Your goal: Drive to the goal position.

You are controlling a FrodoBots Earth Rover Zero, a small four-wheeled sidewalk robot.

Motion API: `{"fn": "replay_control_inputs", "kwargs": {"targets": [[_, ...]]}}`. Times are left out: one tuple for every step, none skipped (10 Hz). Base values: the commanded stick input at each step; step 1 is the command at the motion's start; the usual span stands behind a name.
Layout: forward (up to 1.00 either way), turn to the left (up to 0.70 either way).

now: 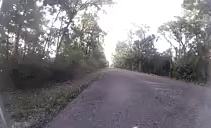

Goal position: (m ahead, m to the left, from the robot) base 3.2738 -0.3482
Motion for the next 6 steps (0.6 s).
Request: {"fn": "replay_control_inputs", "kwargs": {"targets": [[0.05,0.00],[0.05,0.00],[0.05,0.00],[0.05,0.00],[0.05,0.00],[0.05,0.00]]}}
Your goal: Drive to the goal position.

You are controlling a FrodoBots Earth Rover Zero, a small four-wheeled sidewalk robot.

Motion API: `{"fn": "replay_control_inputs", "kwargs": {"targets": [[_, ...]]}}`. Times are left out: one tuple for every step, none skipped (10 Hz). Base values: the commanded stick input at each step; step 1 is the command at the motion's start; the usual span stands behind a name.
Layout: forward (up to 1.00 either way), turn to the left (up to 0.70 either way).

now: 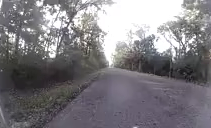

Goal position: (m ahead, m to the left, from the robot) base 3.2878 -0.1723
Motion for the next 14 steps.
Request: {"fn": "replay_control_inputs", "kwargs": {"targets": [[0.05,0.00],[0.05,0.00],[0.05,0.00],[0.05,0.00],[0.05,0.00],[0.05,0.00],[0.05,0.00],[0.05,0.00],[0.05,0.00],[0.05,0.00],[0.05,0.00],[0.05,0.00],[0.05,0.00],[0.05,0.00]]}}
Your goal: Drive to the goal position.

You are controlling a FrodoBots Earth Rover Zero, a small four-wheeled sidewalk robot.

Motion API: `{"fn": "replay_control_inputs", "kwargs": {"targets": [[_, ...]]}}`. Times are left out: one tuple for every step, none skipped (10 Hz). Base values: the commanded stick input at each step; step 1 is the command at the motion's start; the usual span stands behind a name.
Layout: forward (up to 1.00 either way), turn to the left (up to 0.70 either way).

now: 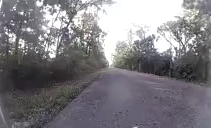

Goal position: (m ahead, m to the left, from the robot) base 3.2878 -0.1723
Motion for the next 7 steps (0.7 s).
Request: {"fn": "replay_control_inputs", "kwargs": {"targets": [[0.05,0.00],[0.05,0.00],[0.05,0.00],[0.05,0.00],[0.05,0.00],[0.05,0.00],[0.05,0.00]]}}
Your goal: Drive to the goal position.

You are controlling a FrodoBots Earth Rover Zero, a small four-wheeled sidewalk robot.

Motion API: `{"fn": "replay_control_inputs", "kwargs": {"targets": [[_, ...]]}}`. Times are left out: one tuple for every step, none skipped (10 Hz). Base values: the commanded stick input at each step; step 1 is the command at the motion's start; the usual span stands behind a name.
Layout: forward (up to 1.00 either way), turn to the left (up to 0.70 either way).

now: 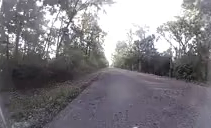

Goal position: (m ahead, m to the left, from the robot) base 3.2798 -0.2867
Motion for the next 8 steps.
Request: {"fn": "replay_control_inputs", "kwargs": {"targets": [[0.05,0.00],[0.05,0.00],[0.05,0.00],[0.05,0.00],[0.05,0.00],[0.05,0.00],[0.05,0.00],[0.05,0.00]]}}
